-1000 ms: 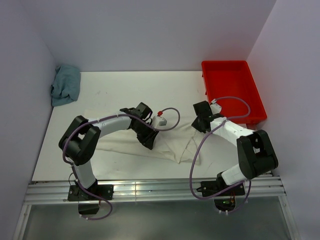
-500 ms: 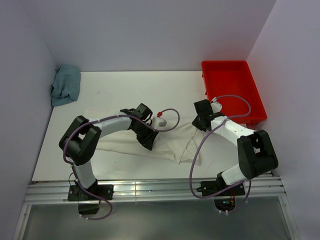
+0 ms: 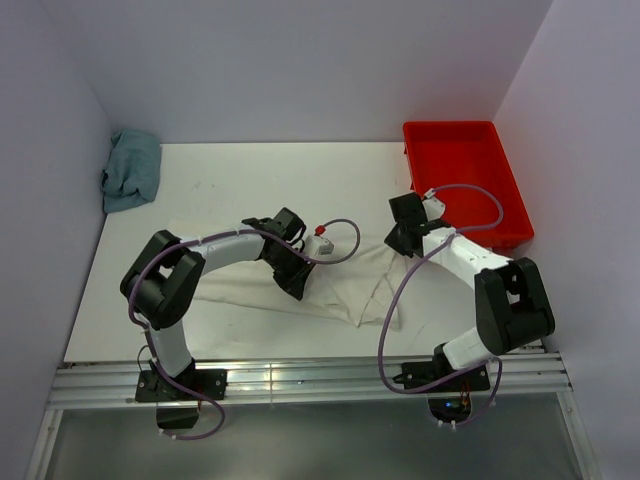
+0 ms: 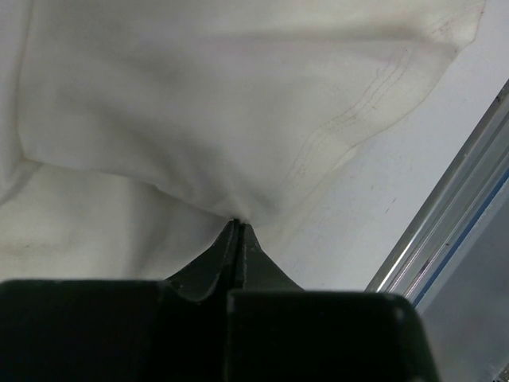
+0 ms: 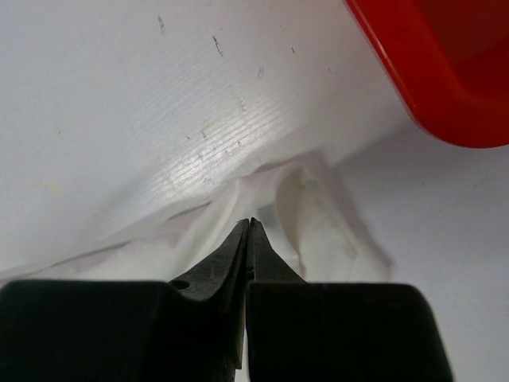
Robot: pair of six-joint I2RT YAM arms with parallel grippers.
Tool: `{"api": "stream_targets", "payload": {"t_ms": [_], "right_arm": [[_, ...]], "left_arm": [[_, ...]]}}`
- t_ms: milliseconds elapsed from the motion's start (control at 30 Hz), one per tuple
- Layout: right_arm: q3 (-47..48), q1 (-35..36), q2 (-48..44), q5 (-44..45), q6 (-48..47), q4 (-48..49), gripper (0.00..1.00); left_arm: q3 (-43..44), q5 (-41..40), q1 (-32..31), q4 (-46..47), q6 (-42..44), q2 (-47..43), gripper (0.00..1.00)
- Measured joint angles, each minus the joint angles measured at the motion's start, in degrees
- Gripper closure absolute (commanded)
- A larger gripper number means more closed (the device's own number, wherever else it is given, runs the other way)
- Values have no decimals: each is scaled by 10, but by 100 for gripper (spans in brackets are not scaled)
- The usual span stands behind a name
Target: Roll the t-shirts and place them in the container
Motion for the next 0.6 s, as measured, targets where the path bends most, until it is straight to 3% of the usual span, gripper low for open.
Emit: {"api": "stream_targets", "payload": {"t_ms": [467, 533, 600], "right_arm": [[3, -18, 13, 0, -16, -4, 100], [7, -18, 14, -2, -18, -8, 95], [9, -18, 14, -6, -21, -6, 82]], "left_arm": [[2, -28, 0, -11, 0, -10, 100], [2, -30, 0, -11, 0, -12, 100], [2, -31, 0, -12, 0, -12, 100]]}}
